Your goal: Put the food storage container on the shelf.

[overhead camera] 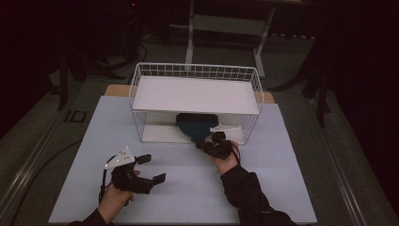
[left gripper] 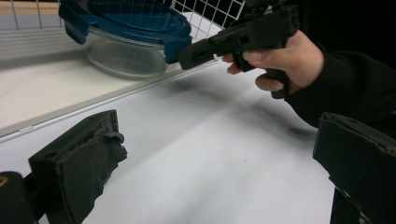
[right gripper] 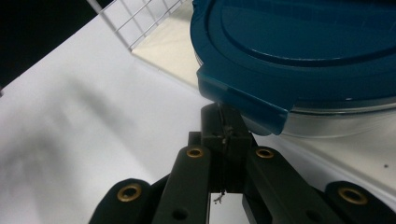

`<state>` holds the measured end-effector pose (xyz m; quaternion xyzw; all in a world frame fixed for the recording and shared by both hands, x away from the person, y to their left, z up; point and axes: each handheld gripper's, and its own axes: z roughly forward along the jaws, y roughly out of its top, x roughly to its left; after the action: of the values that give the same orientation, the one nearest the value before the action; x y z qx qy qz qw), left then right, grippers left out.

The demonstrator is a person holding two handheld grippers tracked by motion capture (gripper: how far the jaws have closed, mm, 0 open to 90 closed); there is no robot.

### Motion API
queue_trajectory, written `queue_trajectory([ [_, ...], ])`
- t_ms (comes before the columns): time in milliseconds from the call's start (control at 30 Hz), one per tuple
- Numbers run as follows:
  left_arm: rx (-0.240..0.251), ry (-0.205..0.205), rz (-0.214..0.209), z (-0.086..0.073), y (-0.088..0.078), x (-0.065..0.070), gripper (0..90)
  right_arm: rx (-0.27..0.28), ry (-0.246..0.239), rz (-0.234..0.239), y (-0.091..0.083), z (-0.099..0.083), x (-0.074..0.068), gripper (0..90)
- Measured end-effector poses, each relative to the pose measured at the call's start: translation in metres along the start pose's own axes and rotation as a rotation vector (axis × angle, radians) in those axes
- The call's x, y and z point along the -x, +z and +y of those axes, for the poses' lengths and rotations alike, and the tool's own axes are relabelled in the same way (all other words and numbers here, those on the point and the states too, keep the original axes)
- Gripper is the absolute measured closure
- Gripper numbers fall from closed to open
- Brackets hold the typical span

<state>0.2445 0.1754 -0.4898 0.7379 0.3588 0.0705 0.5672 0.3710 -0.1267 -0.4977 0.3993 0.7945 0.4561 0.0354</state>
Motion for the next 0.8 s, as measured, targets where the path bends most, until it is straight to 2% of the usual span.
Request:
queue_trajectory([
  [133,0.002,0.011,-0.005,0.0,0.0,0.002,1.3,0.004,0.008,-0.011,0.005,0.003,0.003,90.0],
  [467,0.002,0.007,-0.006,0.0,-0.001,0.001,1.3,0.006,0.008,-0.027,0.009,0.008,0.008,90.0],
  [567,0.001,0.004,-0.007,-0.001,0.0,0.001,1.4,0.01,-0.007,-0.045,0.01,0.007,0.006,90.0],
  [633,-0.001,0.008,-0.006,0.0,0.0,0.001,1.4,0.01,0.006,-0.039,0.01,0.006,0.006,89.5],
  [733,0.003,0.007,-0.007,0.0,-0.001,0.002,1.4,0.023,0.006,-0.013,0.005,0.005,0.003,83.8],
  [800,0.005,0.006,-0.008,0.0,-0.001,0.002,1.4,0.036,0.005,0.003,0.0,0.003,0.0,74.2],
])
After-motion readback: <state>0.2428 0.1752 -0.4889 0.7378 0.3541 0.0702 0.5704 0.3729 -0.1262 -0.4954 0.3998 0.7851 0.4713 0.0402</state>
